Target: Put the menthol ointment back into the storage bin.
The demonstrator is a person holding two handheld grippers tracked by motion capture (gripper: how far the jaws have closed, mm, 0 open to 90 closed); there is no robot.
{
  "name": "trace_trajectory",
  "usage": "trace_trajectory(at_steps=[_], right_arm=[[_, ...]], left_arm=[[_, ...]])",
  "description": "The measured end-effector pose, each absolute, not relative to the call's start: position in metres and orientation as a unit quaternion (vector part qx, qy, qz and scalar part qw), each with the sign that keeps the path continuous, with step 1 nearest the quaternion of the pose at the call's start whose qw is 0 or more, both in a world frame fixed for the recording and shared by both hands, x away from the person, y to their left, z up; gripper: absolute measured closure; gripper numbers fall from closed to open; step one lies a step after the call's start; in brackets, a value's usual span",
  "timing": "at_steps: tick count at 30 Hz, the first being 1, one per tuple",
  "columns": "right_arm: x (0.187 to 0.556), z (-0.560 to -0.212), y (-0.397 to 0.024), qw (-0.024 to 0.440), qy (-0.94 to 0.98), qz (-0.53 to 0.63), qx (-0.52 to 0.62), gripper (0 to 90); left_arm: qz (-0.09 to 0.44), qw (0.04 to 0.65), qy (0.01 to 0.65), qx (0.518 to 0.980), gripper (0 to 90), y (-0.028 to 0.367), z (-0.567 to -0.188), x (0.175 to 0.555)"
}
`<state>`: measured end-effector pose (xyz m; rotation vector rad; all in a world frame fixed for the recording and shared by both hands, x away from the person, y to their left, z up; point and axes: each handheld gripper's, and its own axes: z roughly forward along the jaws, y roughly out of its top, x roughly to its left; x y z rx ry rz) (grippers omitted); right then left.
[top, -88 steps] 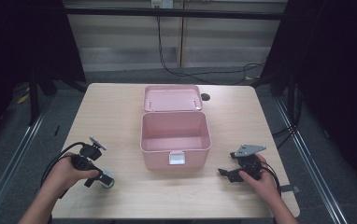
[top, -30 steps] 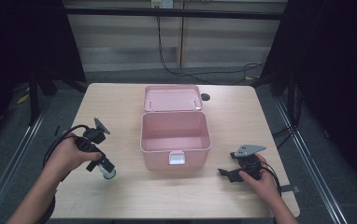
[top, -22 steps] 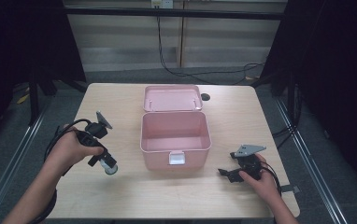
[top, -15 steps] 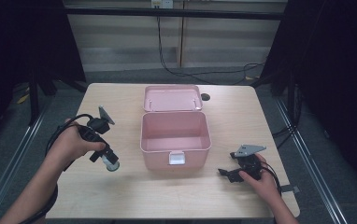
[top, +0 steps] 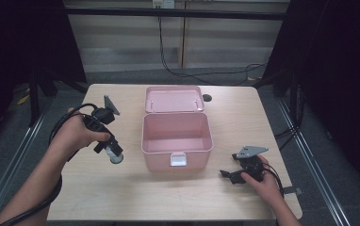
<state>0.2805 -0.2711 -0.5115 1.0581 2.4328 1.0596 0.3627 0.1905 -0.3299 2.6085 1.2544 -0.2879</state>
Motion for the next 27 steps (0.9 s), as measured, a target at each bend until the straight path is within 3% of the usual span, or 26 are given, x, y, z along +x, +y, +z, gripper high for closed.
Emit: trace_trajectory(at_steps=[27], right_arm=[[0.281,-0.512,-0.271,0.142,0.843,0.367,0.366,13.4]], left_arm=[[-0.093,0.111,0.422,0.895,50.2,0.159,-0.297,0.382]])
